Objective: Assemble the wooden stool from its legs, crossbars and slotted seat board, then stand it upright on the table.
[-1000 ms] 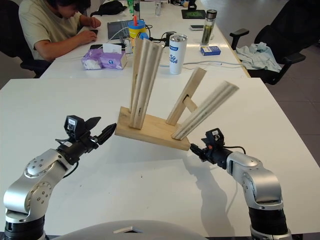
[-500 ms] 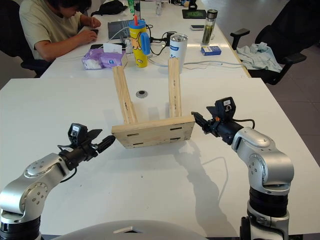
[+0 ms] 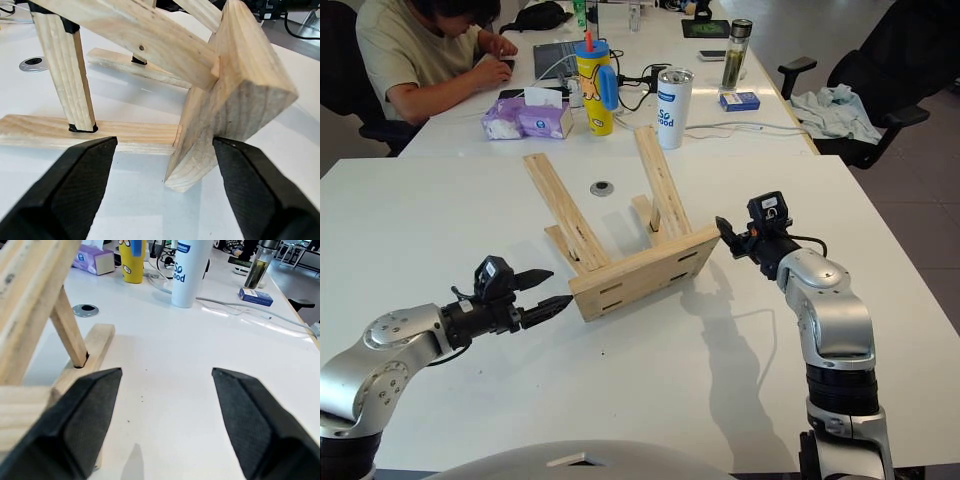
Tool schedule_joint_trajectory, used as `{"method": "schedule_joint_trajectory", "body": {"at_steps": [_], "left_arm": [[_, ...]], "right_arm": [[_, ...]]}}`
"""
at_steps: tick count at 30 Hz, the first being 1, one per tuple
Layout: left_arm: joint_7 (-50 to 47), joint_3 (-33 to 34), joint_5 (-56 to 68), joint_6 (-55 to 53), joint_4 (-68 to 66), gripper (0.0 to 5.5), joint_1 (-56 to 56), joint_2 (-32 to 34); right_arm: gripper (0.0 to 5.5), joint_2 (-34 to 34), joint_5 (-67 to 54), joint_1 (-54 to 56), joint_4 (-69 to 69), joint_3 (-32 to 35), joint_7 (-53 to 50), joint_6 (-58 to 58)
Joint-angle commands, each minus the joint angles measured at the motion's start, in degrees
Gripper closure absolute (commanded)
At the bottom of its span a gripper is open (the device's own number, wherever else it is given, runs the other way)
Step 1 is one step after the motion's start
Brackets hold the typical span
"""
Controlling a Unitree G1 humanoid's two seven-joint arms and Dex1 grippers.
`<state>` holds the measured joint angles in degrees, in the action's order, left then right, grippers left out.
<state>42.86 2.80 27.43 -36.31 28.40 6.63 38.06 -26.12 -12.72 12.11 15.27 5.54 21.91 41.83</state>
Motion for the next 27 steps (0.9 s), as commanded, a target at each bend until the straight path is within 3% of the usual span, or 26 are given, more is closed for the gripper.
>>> {"method": "schedule_joint_trajectory", "body": {"at_steps": [1, 10, 18, 27], "left_arm": [[2.2, -1.7, -1.3, 2.5, -0.4, 1.91, 1.8, 1.4], [2.0, -2.8, -0.9, 4.5, -0.8, 1.91, 0.5, -0.7], [0.6, -8.1, -1.3, 4.1, -2.5, 1.91, -2.6, -4.9], [1.3, -4.8, 2.7, 1.1, -5.7, 3.23, -6.0, -4.7]], "right_arm": [[2.13, 0.1, 0.8, -1.0, -2.3, -0.5, -0.3, -1.1], [2.13, 0.6, 1.9, -2.2, -7.4, -0.2, -0.4, -5.4], [2.13, 1.2, 1.6, -0.8, -11.8, 1.0, -1.4, -8.7], [2.12, 2.1, 1.4, -0.7, -13.3, 1.3, -2.9, -10.2]]}}
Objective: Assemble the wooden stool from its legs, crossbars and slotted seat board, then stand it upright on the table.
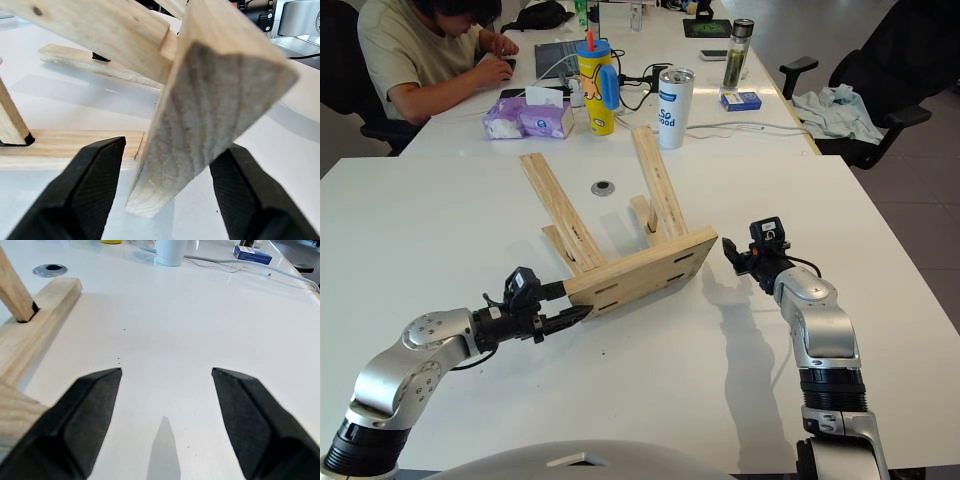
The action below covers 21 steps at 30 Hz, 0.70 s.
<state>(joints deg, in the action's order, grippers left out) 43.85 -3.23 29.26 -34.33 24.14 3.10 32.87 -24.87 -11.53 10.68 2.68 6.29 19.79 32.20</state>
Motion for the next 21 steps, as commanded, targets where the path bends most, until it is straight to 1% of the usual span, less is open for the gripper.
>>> {"method": "schedule_joint_trajectory", "body": {"at_steps": [1, 3, 6, 7, 9, 11, 13, 15, 16, 17, 19, 21], "left_arm": [[0.4, 1.3, 1.0, -1.0, -1.8, 3.4, -2.9, 0.4], [0.7, 1.4, 3.1, -2.3, -2.5, 3.68, -3.8, -1.0], [0.3, 2.5, 8.3, -6.2, -2.1, 3.73, -4.5, -3.4], [-0.6, 4.0, 12.3, -9.0, -1.6, 3.73, -5.2, -4.8], [-4.4, 8.9, 24.3, -15.5, -1.2, 3.73, -8.4, -7.8], [-10.9, 13.8, 38.4, -19.4, -2.3, 3.73, -12.5, -9.6], [-19.3, 16.6, 53.3, -19.0, -4.5, 3.74, -16.6, -9.7], [-31.2, 18.4, 68.9, -13.6, -7.7, 3.76, -24.3, -8.7], [-35.4, 19.4, 72.9, -11.6, -9.2, 3.8, -27.7, -8.2], [-39.6, 20.9, 74.8, -9.8, -11.9, 3.84, -31.8, -7.8], [-46.3, 23.7, 74.2, -8.4, -19.5, 3.94, -38.9, -6.7], [-50.1, 24.9, 71.5, -8.1, -26.1, 4.04, -44.0, -6.1]], "right_arm": [[2.12, 1.0, 0.2, 0.7, -0.9, 0.6, -0.9, -0.6], [2.12, 1.4, 0.2, 0.3, -1.2, 0.7, -1.3, -1.0], [2.12, 2.3, -0.9, 0.4, -2.7, 1.9, -1.8, -0.9], [2.12, 2.7, -1.3, 0.6, -3.7, 2.5, -2.0, -0.9], [2.12, 3.3, -2.0, 0.6, -5.3, 3.6, -2.3, -0.4], [2.12, 3.8, -2.1, 0.6, -6.5, 4.1, -2.8, -0.1], [2.12, 4.3, -2.1, 0.6, -7.1, 4.1, -3.1, 0.5], [2.12, 4.9, -2.1, 0.2, -7.0, 3.7, -3.4, 1.5], [2.12, 5.2, -2.0, 0.1, -6.9, 3.5, -3.7, 2.0], [2.12, 5.5, -2.0, -0.1, -6.7, 3.5, -4.1, 2.2], [2.12, 6.1, -1.6, -0.3, -6.4, 3.9, -5.4, 2.4], [2.12, 6.4, -1.4, -0.6, -6.3, 4.7, -6.6, 2.4]]}}
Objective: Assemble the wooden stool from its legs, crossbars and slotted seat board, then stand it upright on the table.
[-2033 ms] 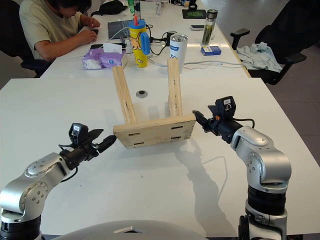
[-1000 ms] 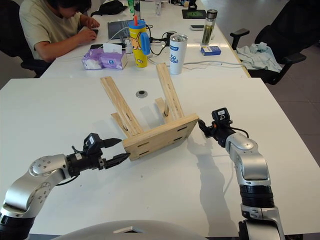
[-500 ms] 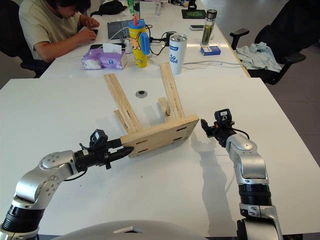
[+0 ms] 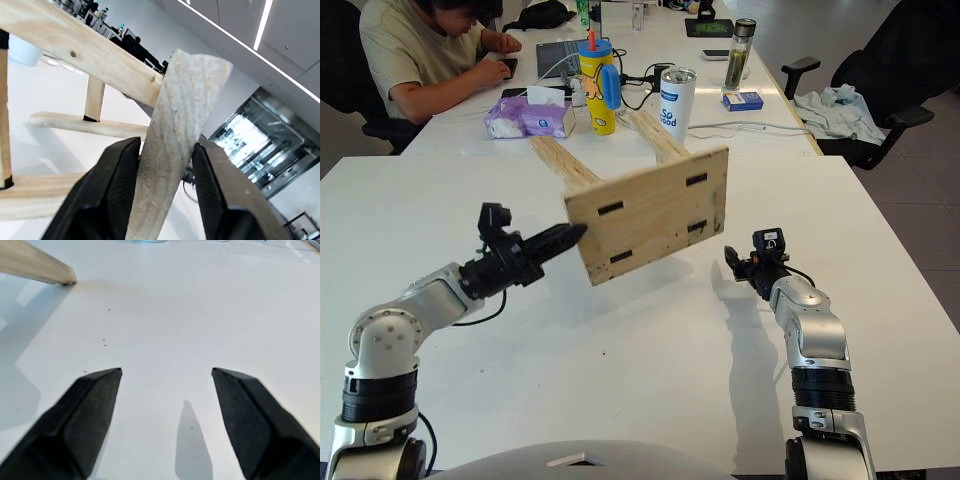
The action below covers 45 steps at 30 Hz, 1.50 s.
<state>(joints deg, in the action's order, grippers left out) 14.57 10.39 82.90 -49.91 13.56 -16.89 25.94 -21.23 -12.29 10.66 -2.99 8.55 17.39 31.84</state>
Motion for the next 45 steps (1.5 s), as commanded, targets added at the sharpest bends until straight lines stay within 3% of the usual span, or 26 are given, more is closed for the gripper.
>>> {"method": "schedule_joint_trajectory", "body": {"at_steps": [1, 6, 13, 19, 20, 28, 33, 36, 41, 45], "left_arm": [[-21.9, 11.7, 16.2, 7.6, -19.3, 4.1, -26.0, 1.0], [-23.8, 13.7, 8.1, 7.9, -33.1, 4.19, -25.3, 0.0], [-10.6, 13.7, -6.2, 8.5, -50.6, 4.18, -22.9, 1.8], [-5.4, 14.2, -11.8, 9.1, -50.1, 4.18, -19.8, 1.2], [-5.0, 14.5, -12.4, 9.5, -49.9, 3.81, -19.6, 1.0], [-6.2, 23.5, -13.3, 15.6, -53.9, 2.49, -21.7, -1.3], [0.9, 26.8, -12.8, 14.6, -46.3, 1.79, -16.5, -1.7], [11.1, 22.3, -15.9, 10.5, -34.1, 1.28, -6.7, 0.4], [30.0, 9.7, -22.2, 6.3, -12.1, 1.28, 4.1, 8.4], [40.2, -7.0, -40.7, 15.7, -16.0, 1.28, -1.5, 12.0]], "right_arm": [[2.12, 2.8, -0.6, -0.5, -0.7, 2.7, -4.7, 2.8], [2.12, 2.5, -0.3, 3.1, -2.3, 2.9, -5.8, 3.4], [2.12, 2.6, 0.2, 5.7, -3.5, 1.8, -5.4, 3.5], [2.12, 2.2, 0.9, 6.3, -4.6, 0.7, -4.4, 3.0], [2.12, 2.3, 0.9, 6.2, -4.8, 0.7, -4.3, 3.0], [2.12, 3.1, 1.3, 6.4, -5.2, -1.1, -3.8, 2.2], [2.12, 3.3, 1.2, 5.7, -5.4, -1.2, -3.7, 1.6], [2.12, 3.0, 1.0, 5.2, -5.0, -1.2, -3.4, 1.7], [2.12, 2.5, 1.0, 5.1, -5.5, -1.0, -2.8, 1.5], [2.12, 2.8, 1.4, 6.1, -6.5, -2.2, -1.9, 1.0]]}}
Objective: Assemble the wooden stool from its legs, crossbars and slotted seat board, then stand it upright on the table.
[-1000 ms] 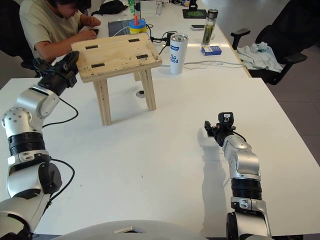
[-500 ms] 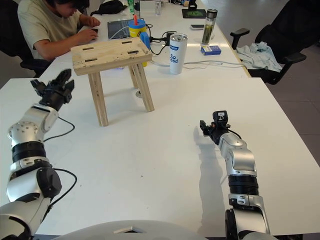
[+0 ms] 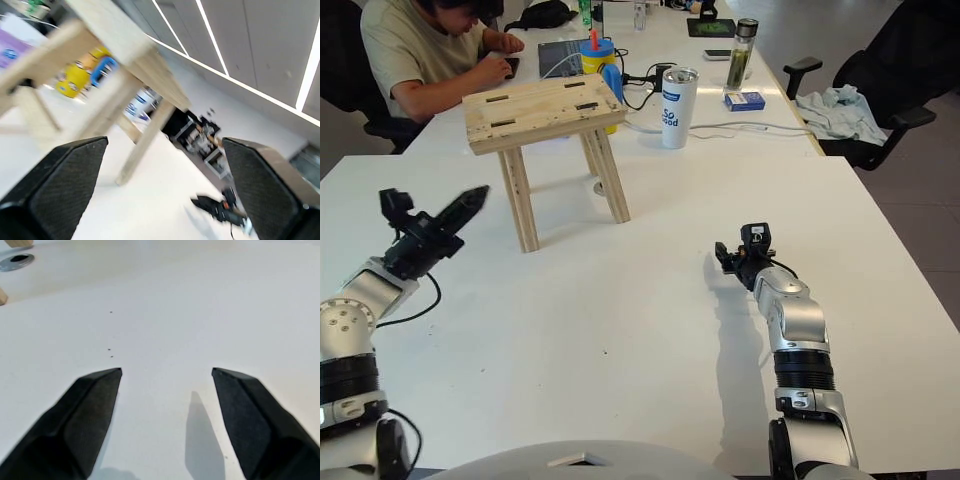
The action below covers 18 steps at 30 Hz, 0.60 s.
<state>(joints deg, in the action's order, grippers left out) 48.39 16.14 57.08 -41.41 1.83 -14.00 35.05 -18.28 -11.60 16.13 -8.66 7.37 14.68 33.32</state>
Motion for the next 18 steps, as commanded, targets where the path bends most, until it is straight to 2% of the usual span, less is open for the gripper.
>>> {"method": "schedule_joint_trajectory", "body": {"at_steps": [1, 5, 7, 9, 11, 14, 16, 18], "left_arm": [[9.0, -17.6, -21.7, 12.2, -9.3, 1.28, -6.9, 3.2], [11.2, -25.4, -39.8, 30.5, -38.4, 1.28, -21.4, 1.8], [6.5, -28.1, -47.5, 39.6, -52.3, 1.28, -29.0, 1.7], [-4.1, -31.1, -55.4, 46.3, -63.3, 1.28, -35.8, 1.9], [-15.5, -35.1, -62.8, 49.5, -69.8, 1.28, -39.9, 3.3], [-26.0, -36.0, -67.2, 49.7, -75.2, 1.28, -43.4, 4.6], [-29.4, -36.3, -69.8, 49.3, -77.5, 1.28, -44.5, 5.0], [-28.2, -33.9, -69.6, 49.9, -78.9, 1.28, -44.8, 4.4]], "right_arm": [[2.12, 0.0, 0.8, 1.4, -1.4, -1.5, 1.1, -0.7], [2.12, 0.4, 1.1, 3.9, -2.8, -3.4, 2.2, -1.2], [2.12, 0.1, 1.4, 4.3, -3.3, -4.0, 2.7, -1.8], [2.12, 0.1, 1.8, 4.7, -4.1, -4.7, 3.1, -2.3], [2.12, 0.3, 2.2, 5.5, -4.7, -5.9, 3.5, -2.6], [2.12, 1.0, 2.3, 6.3, -4.7, -7.0, 3.7, -2.6], [2.12, 1.3, 2.7, 6.5, -4.6, -7.6, 3.9, -2.5], [2.12, 1.5, 3.0, 6.3, -4.2, -8.2, 4.2, -2.6]]}}
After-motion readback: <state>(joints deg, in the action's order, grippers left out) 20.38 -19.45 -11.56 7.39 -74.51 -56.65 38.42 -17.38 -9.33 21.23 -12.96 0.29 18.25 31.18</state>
